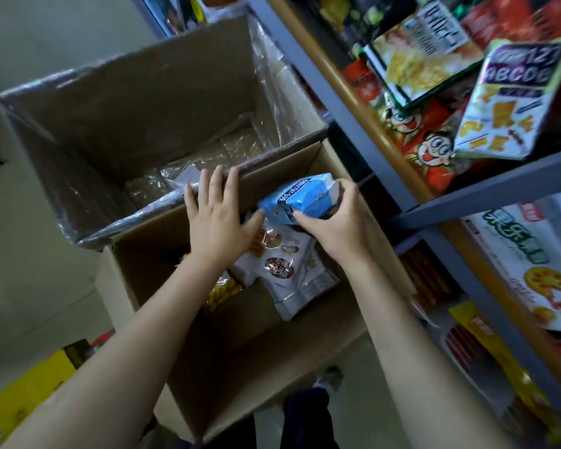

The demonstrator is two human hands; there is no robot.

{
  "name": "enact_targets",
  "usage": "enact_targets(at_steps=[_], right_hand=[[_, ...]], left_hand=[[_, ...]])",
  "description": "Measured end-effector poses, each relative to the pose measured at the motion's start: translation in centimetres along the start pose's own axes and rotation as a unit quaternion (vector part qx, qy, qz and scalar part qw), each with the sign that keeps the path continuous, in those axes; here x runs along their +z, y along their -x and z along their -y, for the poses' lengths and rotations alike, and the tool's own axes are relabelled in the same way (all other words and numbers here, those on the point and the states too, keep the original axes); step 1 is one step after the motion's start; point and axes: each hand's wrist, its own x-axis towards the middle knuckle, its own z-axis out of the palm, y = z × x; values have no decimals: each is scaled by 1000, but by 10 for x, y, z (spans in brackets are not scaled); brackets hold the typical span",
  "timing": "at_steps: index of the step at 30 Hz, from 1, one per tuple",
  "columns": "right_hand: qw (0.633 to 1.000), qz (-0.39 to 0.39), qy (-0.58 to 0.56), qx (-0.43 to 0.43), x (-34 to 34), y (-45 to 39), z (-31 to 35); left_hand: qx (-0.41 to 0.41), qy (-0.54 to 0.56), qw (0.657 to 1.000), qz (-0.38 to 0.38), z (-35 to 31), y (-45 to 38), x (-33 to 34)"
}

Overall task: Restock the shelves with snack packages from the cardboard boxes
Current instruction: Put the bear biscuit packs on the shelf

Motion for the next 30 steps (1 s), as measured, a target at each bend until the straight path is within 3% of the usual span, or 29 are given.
enact_targets(at_steps=[3,6,9,11,16,20,22,24,27,30], right_hand=[[982,107,-151,28,-61,33,54],[949,164,-270,11,-115,69,93],[917,140,-374,5,-153,107,127],[929,56,-365,-2,-173,131,146],[976,-115,-181,-41,-238,192,175],[977,-119,-146,-98,-293,246,186],[973,-148,-135,-117,-315,264,186],[953,-226,-153,-134,-336,278,188],[902,-359,-176,-161,-368,291,185],[901,-400,-90,-140,-395,296,169]], left_hand=[[-3,200,977,71,-36,19,-46],[25,424,875,232,-84,51,-97],[73,537,762,354,-134,85,-129],[113,578,722,364,-171,109,-138],[187,612,728,245,-267,167,-152],[246,601,743,159,-330,198,-178],[279,595,735,168,-360,211,-191],[332,569,724,208,-387,223,-197],[400,489,735,247,-416,237,-192],[420,442,755,242,-439,240,-180]])
